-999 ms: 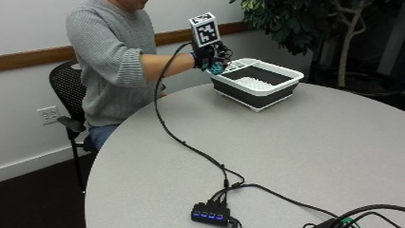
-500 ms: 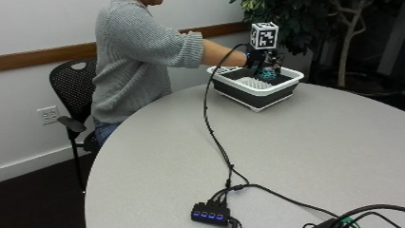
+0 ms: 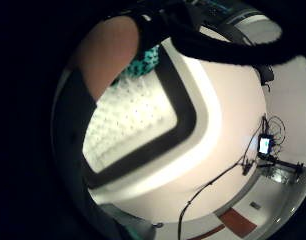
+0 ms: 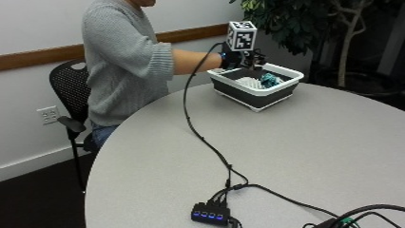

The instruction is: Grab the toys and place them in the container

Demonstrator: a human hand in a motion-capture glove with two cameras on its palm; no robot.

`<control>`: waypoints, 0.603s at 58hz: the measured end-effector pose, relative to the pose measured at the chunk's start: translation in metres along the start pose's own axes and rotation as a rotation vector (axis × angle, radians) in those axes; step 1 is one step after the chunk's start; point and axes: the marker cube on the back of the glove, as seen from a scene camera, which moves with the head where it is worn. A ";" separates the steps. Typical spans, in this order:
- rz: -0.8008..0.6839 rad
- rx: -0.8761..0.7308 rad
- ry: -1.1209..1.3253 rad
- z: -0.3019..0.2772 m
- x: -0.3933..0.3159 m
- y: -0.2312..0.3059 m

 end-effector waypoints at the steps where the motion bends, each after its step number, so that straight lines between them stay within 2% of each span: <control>1: 0.007 0.011 -0.009 -0.004 0.005 0.012; 12: 0.073 0.116 -0.013 -0.037 0.081 0.149; 21: 0.159 0.144 0.056 -0.038 0.104 0.209; 32: 0.018 0.148 0.025 -0.013 0.073 0.284; 35: -0.042 0.157 0.110 0.004 0.072 0.320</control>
